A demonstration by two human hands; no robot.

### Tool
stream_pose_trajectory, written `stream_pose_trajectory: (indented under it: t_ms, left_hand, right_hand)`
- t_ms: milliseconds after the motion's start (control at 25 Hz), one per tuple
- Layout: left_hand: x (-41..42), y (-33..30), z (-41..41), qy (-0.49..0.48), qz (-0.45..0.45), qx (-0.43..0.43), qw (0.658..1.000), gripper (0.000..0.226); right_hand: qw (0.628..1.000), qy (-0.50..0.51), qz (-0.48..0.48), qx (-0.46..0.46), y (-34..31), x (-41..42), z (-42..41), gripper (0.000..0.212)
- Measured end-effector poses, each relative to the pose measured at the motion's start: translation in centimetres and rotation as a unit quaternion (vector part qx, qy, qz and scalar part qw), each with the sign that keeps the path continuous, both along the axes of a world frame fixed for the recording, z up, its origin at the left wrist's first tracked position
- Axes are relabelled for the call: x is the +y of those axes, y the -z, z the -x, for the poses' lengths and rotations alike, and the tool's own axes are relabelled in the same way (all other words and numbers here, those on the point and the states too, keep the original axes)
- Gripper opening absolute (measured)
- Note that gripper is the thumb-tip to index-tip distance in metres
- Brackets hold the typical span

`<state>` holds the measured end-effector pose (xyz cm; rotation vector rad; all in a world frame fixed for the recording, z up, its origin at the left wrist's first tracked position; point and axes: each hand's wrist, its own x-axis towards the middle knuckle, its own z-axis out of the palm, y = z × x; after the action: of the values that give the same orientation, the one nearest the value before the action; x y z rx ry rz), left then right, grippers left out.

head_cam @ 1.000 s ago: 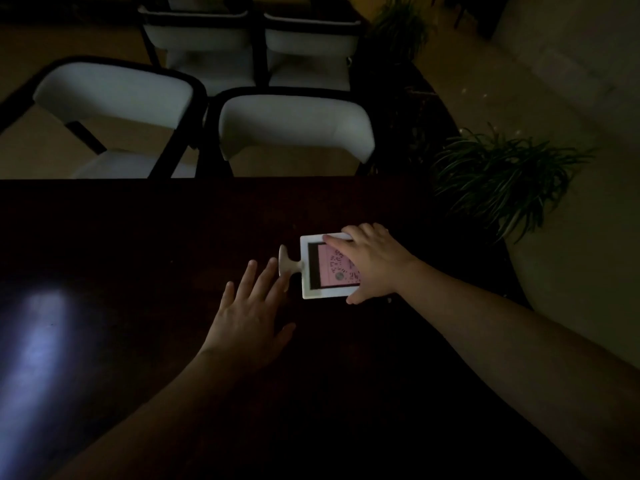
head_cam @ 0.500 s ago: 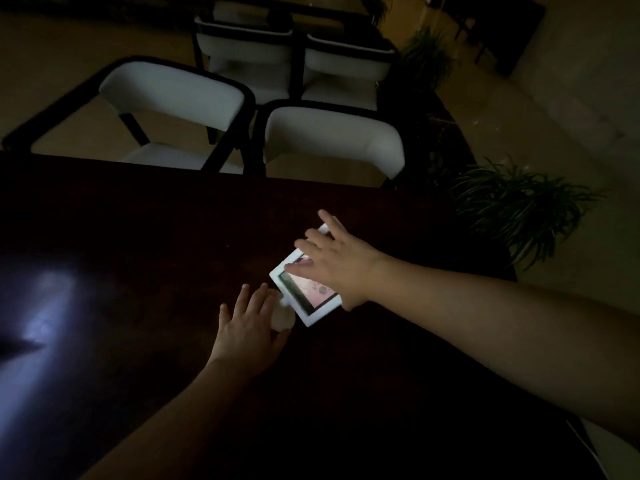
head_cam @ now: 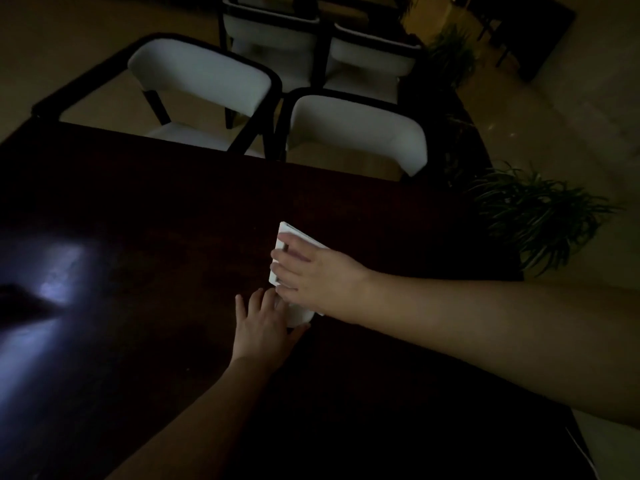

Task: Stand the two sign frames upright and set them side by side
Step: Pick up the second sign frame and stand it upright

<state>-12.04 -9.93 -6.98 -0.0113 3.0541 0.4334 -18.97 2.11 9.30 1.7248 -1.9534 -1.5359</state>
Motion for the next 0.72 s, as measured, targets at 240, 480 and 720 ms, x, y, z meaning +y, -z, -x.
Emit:
stream_pose_trajectory:
  t_ms: [240,480,720]
  left_hand:
    - [0.0,0.8,-0.8,-0.001,0.032,-0.014,0.999,0.064]
    - [-1.6,1.0,-2.0,0.009,0.009,0.013,1.0,0.072]
    - [-2.8,1.4,-4.2,0.015,0.008,-0.001,1.0,0.081]
  right_hand:
    - [0.932,0.087,0.207,-0.285,4.1,2.4,-6.7,0.049]
    - [0.723,0.422,0.367,-0.406,9.1,5.2,-8.9,0.068]
    - [0.667,0.501,0.398,-0.381,12.1,4.7,-8.4,0.078]
